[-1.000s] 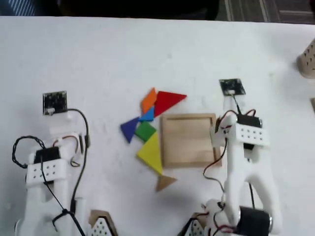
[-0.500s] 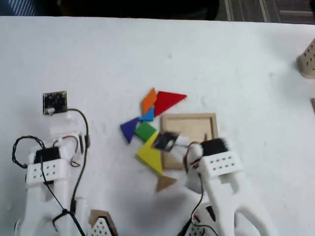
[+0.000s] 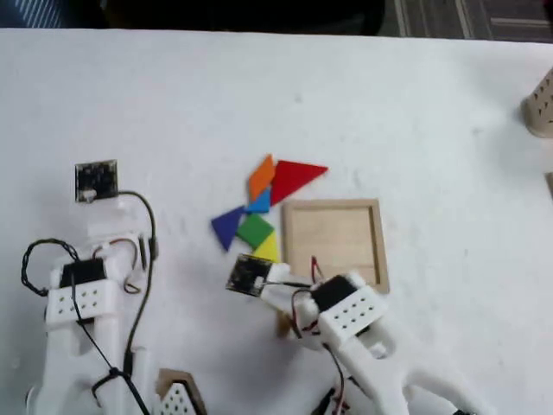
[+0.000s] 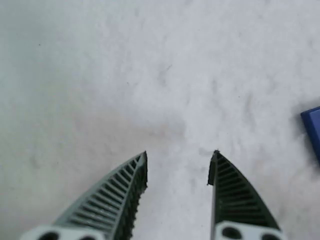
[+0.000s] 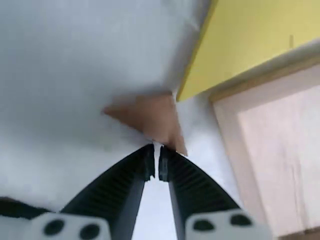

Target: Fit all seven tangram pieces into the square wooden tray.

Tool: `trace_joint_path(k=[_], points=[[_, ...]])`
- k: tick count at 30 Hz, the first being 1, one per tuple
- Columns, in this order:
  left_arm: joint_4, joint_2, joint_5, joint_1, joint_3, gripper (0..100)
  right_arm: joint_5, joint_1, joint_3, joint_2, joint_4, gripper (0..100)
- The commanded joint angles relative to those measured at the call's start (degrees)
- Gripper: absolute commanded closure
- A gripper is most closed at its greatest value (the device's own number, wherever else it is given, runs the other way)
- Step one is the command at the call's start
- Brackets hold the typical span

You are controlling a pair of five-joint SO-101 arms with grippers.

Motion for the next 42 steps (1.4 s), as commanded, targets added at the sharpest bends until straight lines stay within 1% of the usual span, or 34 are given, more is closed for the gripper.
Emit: trace_joint_path(k=[1,4,12,17,19,21,24,26,32,37,38,41,42], points=[[-1.49,0.57,0.53,-0.66,-1.23,79,-3.08,-1.01,0.09,-0.92,-3.91,98.1],[-1.49,0.57,0.53,-0.66,-1.23,79,-6.33,-1.36,0.0,-0.92,-6.37,98.1],[-1.49,0.57,0.53,-0.66,-1.23,79,-16.7,-10.24,-1.05,-0.92,-9.45,98.1],[-1.49,0.57,0.53,-1.45,-1.23,79,-22.51,-12.18,-4.13,-0.84,-11.65,98.1],[-1.49,0.57,0.53,-2.59,-1.32,79,-23.21,-11.56,-5.1,-0.4,-12.26,98.1],[-2.02,0.57,0.53,-2.86,-1.32,79,-23.3,-10.86,-6.77,0.92,-10.68,98.1],[-2.46,0.57,0.62,-2.86,-1.23,79,-23.12,-11.38,-9.58,0.75,-3.03,98.1],[-2.64,0.57,0.62,-2.86,-1.23,79,-22.77,-13.67,-9.76,-0.84,-0.84,98.1],[-2.64,0.57,0.62,-2.86,-1.23,79,-19.6,-22.11,-3.69,-1.1,-5.67,98.1],[-2.73,0.57,0.62,-2.86,-1.23,79,-20.13,-27.56,-5.8,7.34,-7.16,98.1],[-2.73,0.57,0.62,-2.86,-1.23,79,-20.22,-27.74,-6.86,9.89,-7.43,98.1],[-2.73,0.57,0.62,-2.86,-1.23,79,-26.29,-26.86,-11.87,17.54,-7.43,98.1],[-2.73,0.57,0.62,-2.86,-1.23,79,-27.08,-25.71,-13.45,19.47,-7.43,98.1]])
